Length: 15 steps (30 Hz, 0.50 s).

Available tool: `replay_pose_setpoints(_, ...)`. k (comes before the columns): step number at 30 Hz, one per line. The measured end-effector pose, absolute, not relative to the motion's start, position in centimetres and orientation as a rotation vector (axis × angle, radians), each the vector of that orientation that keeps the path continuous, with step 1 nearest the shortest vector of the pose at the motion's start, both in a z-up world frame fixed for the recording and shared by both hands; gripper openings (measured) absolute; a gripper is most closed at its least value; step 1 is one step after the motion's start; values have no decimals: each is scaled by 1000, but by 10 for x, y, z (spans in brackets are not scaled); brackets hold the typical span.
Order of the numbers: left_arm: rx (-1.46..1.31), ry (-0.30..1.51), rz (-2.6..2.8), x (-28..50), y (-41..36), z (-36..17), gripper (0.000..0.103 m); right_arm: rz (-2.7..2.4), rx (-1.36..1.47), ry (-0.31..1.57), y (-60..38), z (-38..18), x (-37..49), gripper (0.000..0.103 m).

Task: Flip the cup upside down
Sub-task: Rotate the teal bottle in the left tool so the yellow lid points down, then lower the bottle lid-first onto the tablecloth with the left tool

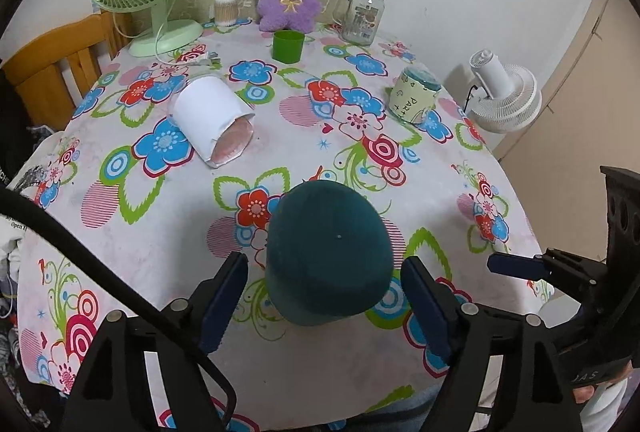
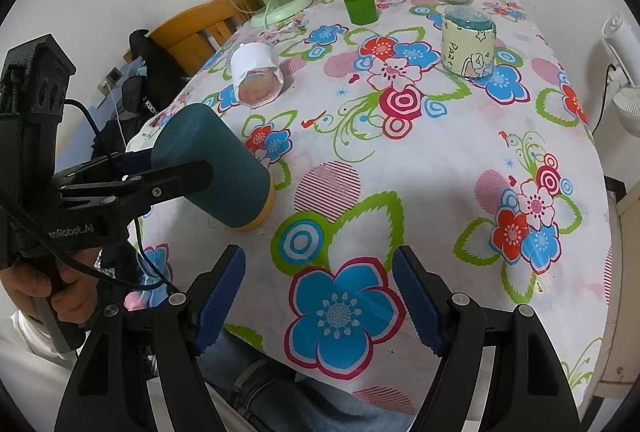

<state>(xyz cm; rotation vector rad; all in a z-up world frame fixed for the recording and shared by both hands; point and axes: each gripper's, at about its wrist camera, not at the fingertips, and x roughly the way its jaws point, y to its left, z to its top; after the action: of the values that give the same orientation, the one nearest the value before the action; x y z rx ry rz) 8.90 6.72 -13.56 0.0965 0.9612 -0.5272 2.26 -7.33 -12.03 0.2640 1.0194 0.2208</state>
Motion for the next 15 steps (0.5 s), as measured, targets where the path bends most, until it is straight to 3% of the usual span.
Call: replay_pose_setpoints(15,100,843,-527,73,78,-95,97,227,238,950,-64,-87,21,78)
